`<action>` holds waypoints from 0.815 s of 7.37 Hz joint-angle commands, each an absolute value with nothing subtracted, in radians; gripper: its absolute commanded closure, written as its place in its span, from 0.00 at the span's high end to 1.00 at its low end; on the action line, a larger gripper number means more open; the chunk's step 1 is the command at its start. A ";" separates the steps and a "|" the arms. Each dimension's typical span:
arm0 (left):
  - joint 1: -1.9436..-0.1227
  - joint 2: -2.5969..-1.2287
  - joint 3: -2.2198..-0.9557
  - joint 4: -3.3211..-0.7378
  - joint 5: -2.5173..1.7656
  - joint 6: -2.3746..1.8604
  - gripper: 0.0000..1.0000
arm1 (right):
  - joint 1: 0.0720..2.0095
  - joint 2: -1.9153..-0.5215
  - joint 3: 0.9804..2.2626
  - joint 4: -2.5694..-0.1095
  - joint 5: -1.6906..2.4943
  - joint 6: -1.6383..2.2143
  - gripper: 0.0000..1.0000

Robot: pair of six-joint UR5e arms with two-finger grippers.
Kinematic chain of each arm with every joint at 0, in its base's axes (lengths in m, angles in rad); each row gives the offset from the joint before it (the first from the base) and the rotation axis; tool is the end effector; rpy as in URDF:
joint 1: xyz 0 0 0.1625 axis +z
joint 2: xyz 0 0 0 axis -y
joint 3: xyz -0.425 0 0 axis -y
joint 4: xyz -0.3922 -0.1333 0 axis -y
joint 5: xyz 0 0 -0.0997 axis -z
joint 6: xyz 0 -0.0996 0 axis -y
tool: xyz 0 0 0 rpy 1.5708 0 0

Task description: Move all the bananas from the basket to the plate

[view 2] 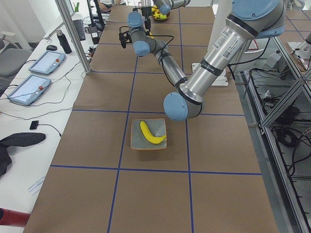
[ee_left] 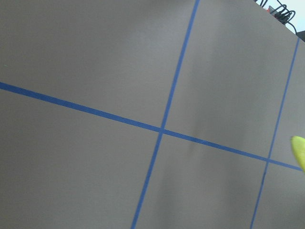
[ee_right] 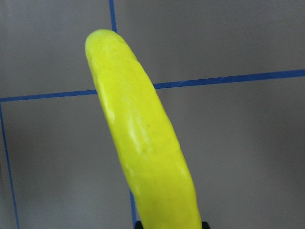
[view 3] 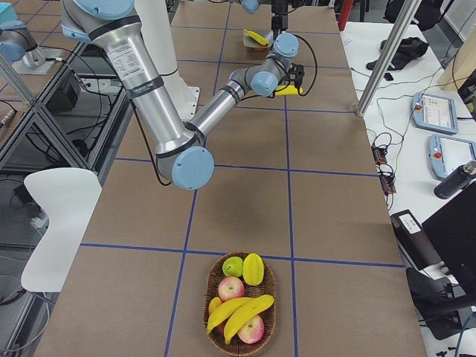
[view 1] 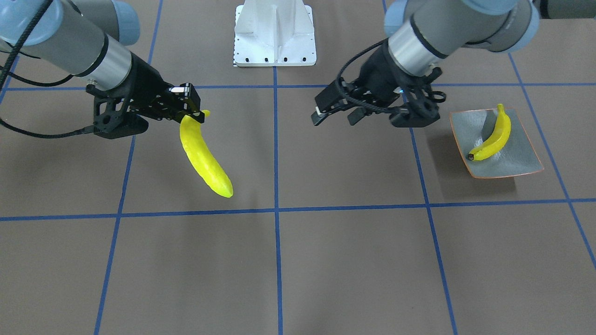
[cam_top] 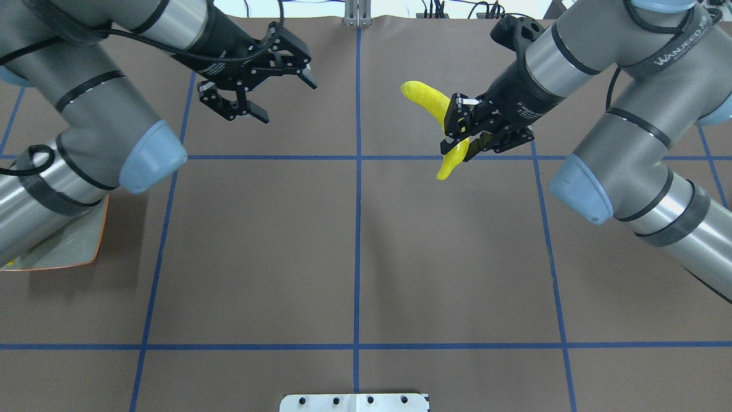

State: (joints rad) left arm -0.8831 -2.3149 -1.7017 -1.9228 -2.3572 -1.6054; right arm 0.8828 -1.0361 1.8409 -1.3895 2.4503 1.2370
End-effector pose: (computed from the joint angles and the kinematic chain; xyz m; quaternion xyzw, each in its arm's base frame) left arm 0.3571 -0.5337 0.1040 -0.0666 0.6136 -0.1367 0.7748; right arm -0.3350 -0.4967 0.1974 -0.0630 -0.5658 0.0221 0.8219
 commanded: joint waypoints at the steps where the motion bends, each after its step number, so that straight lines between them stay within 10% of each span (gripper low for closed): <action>1: -0.807 -2.433 -1.600 -1.986 -2.251 -1.724 1.00 | 0.853 -1.017 1.850 -1.346 2.439 1.375 0.00; 6: -0.798 -2.528 -1.436 -2.123 -2.226 -1.896 1.00 | 0.819 -1.019 1.888 -1.235 2.352 1.532 0.00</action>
State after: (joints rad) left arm -0.7983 -2.5149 -1.4699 -2.0797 -2.2267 -1.8392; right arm 0.8341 -1.0176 1.8765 -1.2887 2.3996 1.4799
